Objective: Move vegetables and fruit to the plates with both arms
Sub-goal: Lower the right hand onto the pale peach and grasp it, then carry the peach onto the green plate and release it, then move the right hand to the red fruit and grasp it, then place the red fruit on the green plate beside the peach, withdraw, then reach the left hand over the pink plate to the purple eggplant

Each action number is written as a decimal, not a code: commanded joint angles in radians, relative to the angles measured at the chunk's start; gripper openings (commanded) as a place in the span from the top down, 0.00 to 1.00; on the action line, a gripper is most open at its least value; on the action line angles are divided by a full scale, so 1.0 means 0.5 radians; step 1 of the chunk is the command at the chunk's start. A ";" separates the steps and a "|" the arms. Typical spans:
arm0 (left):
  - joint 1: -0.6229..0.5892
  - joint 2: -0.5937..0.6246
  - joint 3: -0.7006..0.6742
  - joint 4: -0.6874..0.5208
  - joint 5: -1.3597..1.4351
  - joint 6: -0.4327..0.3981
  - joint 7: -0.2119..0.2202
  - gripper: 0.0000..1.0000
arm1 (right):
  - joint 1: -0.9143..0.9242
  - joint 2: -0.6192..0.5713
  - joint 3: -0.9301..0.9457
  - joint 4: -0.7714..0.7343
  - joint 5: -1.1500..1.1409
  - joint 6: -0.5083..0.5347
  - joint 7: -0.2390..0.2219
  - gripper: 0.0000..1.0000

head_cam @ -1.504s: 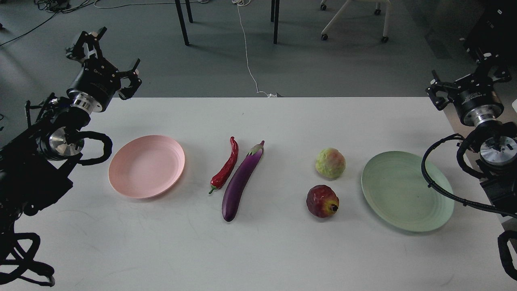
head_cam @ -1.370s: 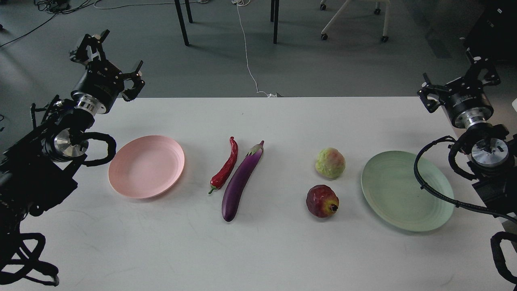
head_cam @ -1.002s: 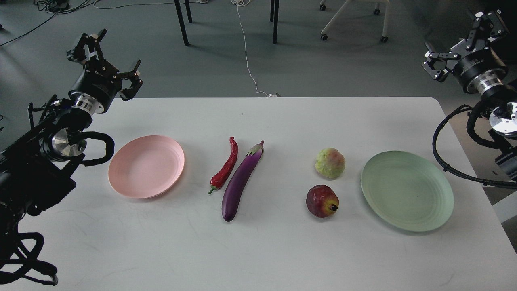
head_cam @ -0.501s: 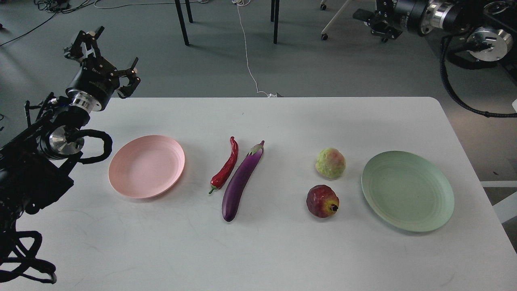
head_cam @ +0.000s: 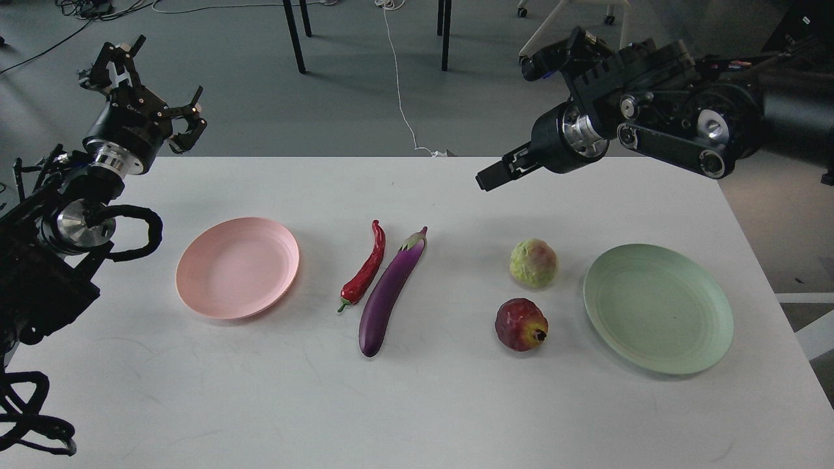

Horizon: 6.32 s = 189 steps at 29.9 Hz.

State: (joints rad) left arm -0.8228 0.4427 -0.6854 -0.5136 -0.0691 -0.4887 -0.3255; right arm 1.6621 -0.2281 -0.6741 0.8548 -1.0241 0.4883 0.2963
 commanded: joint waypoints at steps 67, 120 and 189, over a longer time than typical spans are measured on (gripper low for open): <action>-0.008 0.038 0.018 -0.016 0.015 0.000 0.004 0.01 | -0.315 -1.078 0.087 0.496 -0.845 -0.078 0.042 0.01; -0.063 0.109 0.042 -0.013 0.028 0.000 0.010 0.01 | 0.050 -0.455 -0.048 0.769 -0.403 -0.072 0.043 0.53; -0.189 -0.078 0.763 -1.289 3.966 0.259 0.105 0.20 | -1.698 -0.799 2.376 -0.479 2.407 0.001 0.107 0.01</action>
State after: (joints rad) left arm -0.9127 0.4307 -0.3563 -1.1534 1.7934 -0.3720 -0.2775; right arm 0.8899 -0.6280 0.4616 0.6230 0.1175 0.4862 0.3445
